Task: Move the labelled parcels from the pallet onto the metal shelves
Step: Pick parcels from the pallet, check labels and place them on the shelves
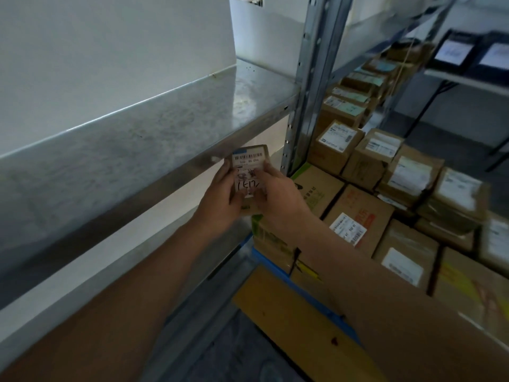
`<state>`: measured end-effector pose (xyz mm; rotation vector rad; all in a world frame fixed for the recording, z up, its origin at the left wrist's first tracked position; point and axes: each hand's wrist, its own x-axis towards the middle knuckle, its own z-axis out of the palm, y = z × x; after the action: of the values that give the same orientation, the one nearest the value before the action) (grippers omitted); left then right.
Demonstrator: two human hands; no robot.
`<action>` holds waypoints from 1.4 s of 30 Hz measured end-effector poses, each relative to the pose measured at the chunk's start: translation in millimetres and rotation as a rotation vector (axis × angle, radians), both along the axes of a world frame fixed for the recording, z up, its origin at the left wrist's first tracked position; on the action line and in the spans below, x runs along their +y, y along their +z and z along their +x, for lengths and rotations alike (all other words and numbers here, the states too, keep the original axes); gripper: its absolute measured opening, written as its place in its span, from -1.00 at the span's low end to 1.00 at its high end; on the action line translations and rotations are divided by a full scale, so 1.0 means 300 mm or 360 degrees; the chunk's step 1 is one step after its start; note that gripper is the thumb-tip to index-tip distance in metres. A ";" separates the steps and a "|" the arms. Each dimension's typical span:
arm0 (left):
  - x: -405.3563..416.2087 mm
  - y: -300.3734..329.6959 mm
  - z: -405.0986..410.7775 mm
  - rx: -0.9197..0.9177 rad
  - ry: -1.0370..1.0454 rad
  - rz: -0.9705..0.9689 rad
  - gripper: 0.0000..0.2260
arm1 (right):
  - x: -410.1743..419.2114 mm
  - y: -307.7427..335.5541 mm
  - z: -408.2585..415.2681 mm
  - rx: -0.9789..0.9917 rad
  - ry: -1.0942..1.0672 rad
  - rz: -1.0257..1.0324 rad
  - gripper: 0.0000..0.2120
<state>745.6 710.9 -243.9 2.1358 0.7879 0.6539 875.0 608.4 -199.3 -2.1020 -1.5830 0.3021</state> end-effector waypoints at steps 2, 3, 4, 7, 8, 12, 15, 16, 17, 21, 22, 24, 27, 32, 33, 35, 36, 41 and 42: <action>-0.032 0.015 -0.013 -0.0008 -0.0049 0.0012 -0.45 | -0.041 0.003 -0.025 -0.0027 -0.0065 -0.0014 -0.55; -0.049 0.022 -0.017 -0.0017 -0.0075 0.0011 -0.46 | -0.059 0.006 -0.036 -0.0056 -0.0101 -0.0010 -0.55; -0.067 0.028 -0.020 -0.0029 -0.0109 0.0007 -0.47 | -0.078 0.008 -0.047 -0.0079 -0.0137 -0.0011 -0.55; -0.118 0.038 -0.018 -0.0040 -0.0189 0.0026 -0.49 | -0.143 0.018 -0.065 -0.0062 -0.0247 -0.0042 -0.46; -0.132 0.042 -0.015 -0.0023 -0.0207 0.0029 -0.50 | -0.168 0.022 -0.067 -0.0065 -0.0286 -0.0051 -0.40; -0.191 0.065 0.009 -0.0024 -0.0331 0.0043 -0.50 | -0.268 0.044 -0.069 -0.0067 -0.0416 0.0038 -0.45; -0.254 0.108 0.043 -0.0041 -0.0417 0.0101 -0.52 | -0.343 0.069 -0.065 -0.0094 -0.0509 0.0081 -0.53; -0.275 0.119 0.054 -0.0034 -0.0429 0.0111 -0.53 | -0.368 0.077 -0.061 -0.0115 -0.0538 0.0084 -0.53; -0.294 0.126 0.067 -0.0023 -0.0439 0.0134 -0.52 | -0.392 0.085 -0.056 -0.0136 -0.0565 0.0087 -0.53; -0.371 0.160 0.123 0.0057 -0.0487 0.0181 -0.50 | -0.487 0.108 -0.015 -0.0148 -0.0657 0.0089 -0.54; -0.395 0.172 0.140 0.0074 -0.0496 0.0190 -0.49 | -0.513 0.110 -0.001 -0.0140 -0.0677 0.0101 -0.54; -0.448 0.198 0.176 0.0107 -0.0507 0.0225 -0.48 | -0.563 0.114 0.029 -0.0112 -0.0734 0.0117 -0.53; -0.533 0.234 0.239 0.0105 -0.0551 0.0218 -0.48 | -0.640 0.127 0.083 -0.0098 -0.0808 0.0155 -0.51; -0.692 0.291 0.363 0.0083 -0.0581 0.0265 -0.47 | -0.801 0.158 0.189 -0.0126 -0.0901 0.0213 -0.52; -0.727 0.299 0.389 0.0085 -0.0583 0.0284 -0.47 | -0.838 0.163 0.210 -0.0132 -0.0908 0.0229 -0.52; -0.796 0.313 0.442 0.0081 -0.0573 0.0299 -0.47 | -0.911 0.172 0.255 -0.0151 -0.0928 0.0261 -0.53; -0.829 0.317 0.468 0.0070 -0.0571 0.0292 -0.47 | -0.946 0.177 0.278 -0.0161 -0.0937 0.0272 -0.52; -0.972 0.330 0.592 0.0036 -0.0567 0.0325 -0.47 | -1.096 0.179 0.394 -0.0163 -0.0941 0.0321 -0.51; -1.002 0.333 0.619 0.0026 -0.0574 0.0330 -0.48 | -1.126 0.178 0.417 -0.0158 -0.0955 0.0329 -0.52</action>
<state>931.3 410.2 -144.0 2.3929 0.3371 0.5438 1000.2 270.5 -145.8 -2.3248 -0.9124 -0.1675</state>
